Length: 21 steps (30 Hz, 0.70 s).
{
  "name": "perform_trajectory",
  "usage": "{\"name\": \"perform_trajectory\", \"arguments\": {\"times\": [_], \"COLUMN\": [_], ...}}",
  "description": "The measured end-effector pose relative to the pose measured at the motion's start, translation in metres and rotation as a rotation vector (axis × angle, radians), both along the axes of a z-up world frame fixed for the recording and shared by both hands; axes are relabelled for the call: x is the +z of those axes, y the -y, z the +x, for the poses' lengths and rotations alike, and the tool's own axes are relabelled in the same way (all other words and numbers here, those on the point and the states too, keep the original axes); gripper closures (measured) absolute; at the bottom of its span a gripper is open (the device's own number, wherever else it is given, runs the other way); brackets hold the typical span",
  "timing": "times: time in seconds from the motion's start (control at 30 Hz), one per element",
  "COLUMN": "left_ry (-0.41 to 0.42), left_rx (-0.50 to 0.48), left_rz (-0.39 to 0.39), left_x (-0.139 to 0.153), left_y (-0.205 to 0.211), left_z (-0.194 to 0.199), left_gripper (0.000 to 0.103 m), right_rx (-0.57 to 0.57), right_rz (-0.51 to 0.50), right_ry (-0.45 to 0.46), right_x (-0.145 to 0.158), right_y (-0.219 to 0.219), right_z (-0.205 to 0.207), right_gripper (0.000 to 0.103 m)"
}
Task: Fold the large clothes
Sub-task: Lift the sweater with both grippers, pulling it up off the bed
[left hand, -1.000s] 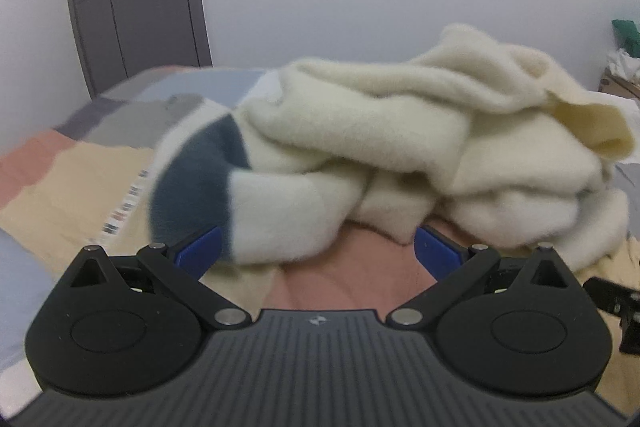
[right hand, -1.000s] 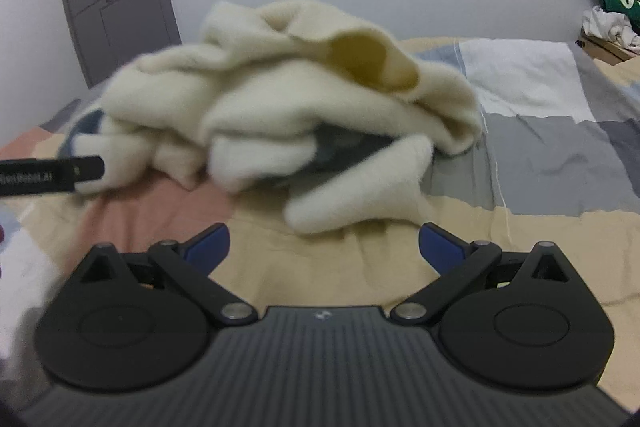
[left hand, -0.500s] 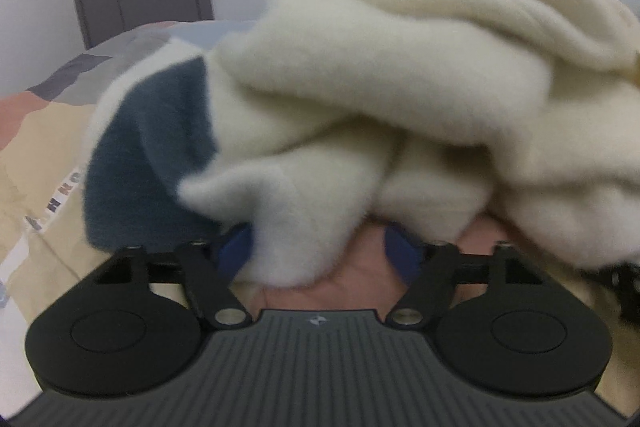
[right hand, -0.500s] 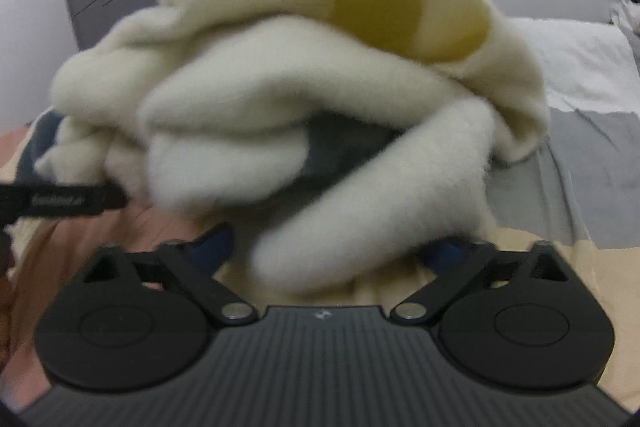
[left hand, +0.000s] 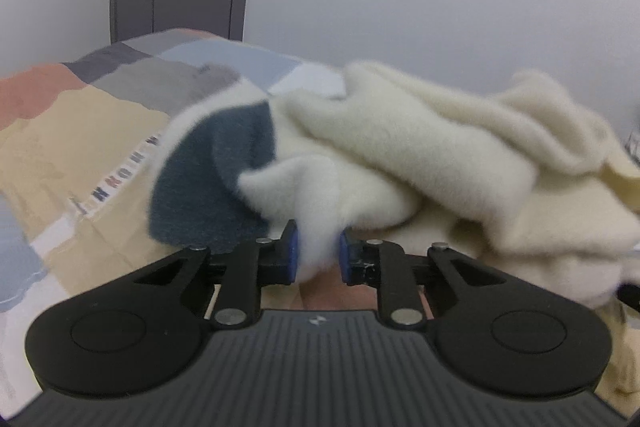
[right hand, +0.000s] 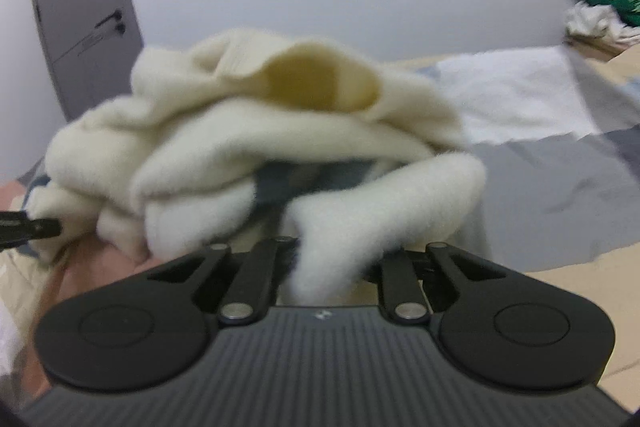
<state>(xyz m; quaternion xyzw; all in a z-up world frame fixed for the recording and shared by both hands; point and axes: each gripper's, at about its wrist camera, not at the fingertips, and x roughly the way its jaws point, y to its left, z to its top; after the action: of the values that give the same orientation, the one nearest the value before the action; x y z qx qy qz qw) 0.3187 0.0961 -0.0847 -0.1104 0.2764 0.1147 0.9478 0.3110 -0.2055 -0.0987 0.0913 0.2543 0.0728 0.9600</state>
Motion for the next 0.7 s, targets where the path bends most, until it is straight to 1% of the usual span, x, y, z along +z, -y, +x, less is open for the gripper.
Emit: {"name": "perform_trajectory", "arguments": {"times": [0.07,0.13,0.17,0.2,0.23,0.27,0.33,0.37,0.43,0.53,0.6,0.7], "left_ry": [0.019,0.021,0.024,0.028,0.041,0.054,0.067,0.072,0.085,0.116,0.121,0.110], "left_rx": [0.000,-0.001,0.002,0.014,0.029,0.042,0.049,0.049,0.037,0.012,-0.001,-0.024], "left_rz": [-0.010,-0.026,-0.032,-0.028,-0.019,-0.026,-0.067,-0.087,-0.100,-0.125,-0.156,-0.159], "left_x": [0.009,0.014,0.017,0.022,0.027,0.033,0.044,0.051,0.063,0.075,0.079,0.079], "left_y": [-0.001,-0.004,-0.007,-0.008,-0.011,-0.016,-0.024,-0.029,-0.032,-0.032,-0.029,-0.025], "left_z": [-0.016,-0.027,-0.034,-0.039,-0.049,-0.058,-0.075,-0.087,-0.105,-0.131,-0.147,-0.162], "left_gripper": [0.083,0.086,0.097,0.101,0.101,0.101,0.101,0.101,0.101,0.101,0.100,0.100], "right_rx": [-0.014,-0.018,-0.021,-0.026,-0.036,-0.046,-0.075,-0.085,-0.109,-0.140,-0.163,-0.202], "right_rz": [0.012,-0.020,-0.034,-0.043,-0.049,-0.052,-0.052,-0.047,-0.036,-0.028,-0.023,0.006], "right_ry": [0.031,0.058,0.070,0.081,0.093,0.104,0.146,0.162,0.198,0.219,0.211,0.179], "right_x": [0.008,0.019,0.024,0.030,0.038,0.045,0.064,0.069,0.086,0.095,0.095,0.090], "right_y": [0.008,0.015,0.017,0.023,0.031,0.038,0.050,0.056,0.071,0.090,0.100,0.117], "right_z": [-0.016,-0.034,-0.041,-0.050,-0.060,-0.066,-0.081,-0.081,-0.094,-0.115,-0.127,-0.126], "right_gripper": [0.088,0.088,0.088,0.088,0.088,0.088,0.088,0.088,0.088,0.088,0.088,0.088]}}
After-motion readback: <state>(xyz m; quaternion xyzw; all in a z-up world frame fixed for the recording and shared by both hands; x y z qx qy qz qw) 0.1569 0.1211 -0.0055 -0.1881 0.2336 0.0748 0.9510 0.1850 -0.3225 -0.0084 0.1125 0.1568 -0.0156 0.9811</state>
